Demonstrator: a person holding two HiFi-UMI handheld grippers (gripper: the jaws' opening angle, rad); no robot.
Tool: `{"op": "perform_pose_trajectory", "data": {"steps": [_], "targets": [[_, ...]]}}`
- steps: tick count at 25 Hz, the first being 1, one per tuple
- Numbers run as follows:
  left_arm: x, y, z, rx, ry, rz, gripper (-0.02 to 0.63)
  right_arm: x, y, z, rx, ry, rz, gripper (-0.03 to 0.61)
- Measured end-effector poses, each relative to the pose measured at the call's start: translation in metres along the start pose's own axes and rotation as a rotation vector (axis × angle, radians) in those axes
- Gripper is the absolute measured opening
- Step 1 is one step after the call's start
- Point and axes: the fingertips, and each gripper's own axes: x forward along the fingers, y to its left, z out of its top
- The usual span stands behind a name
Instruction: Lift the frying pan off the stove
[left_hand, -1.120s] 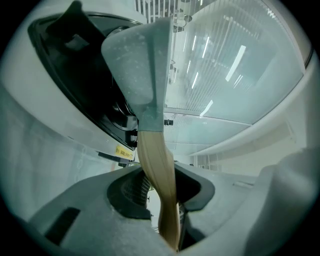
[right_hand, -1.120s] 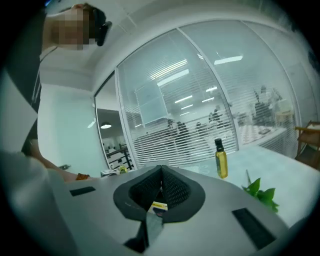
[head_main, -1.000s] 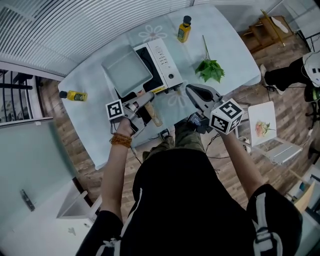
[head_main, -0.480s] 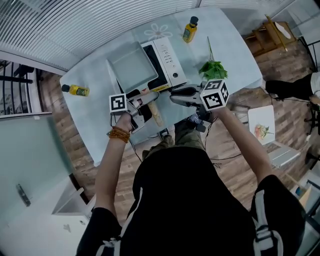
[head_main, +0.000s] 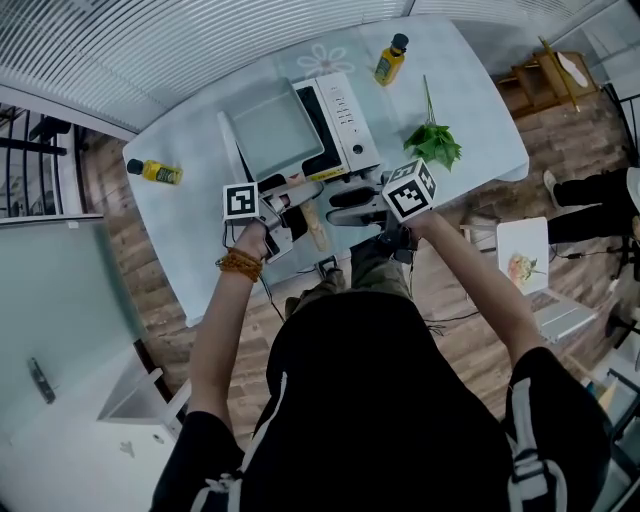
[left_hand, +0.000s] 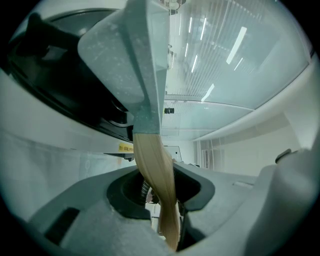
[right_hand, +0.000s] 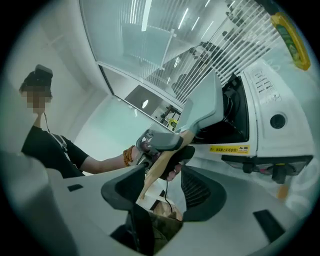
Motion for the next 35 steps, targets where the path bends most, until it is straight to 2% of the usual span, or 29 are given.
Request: {"op": "perform_pose_trajectory", "data": {"steps": [7,14,24,28,32,35], "targets": [[0.0,-0.003,0.0,-0.007,0.006,-0.024,0.12,0.03,0.022,-0.014,0.049,0.065,0.133,0.202],[0.0,-0.003,0.0,-0.002,0.014,-0.033,0.12,0.044,0.026,-0.011,0.174,0.045,0.225,0.21],[0.0,-0.003,-0.001,0.035,0.046,-0.041,0.127,0.067,0.033,-0.015,0.21,0.113,0.293,0.209],[0.0,-0.01,0.0,0.005,0.043,-0.087,0.135,0.068,0.04,-0.015,0.244,0.115,0.35,0.201],[-0.002,-0.007,0.001,0.033,0.042,-0.077,0.138,0.076,0.047,-0.019,0.254,0.128,0.39,0.191],[0.0,-0.004,0.001,0.06,0.057,-0.059,0.14,0.084,0.044,-0.022,0.274,0.125,0.37,0.176]]}}
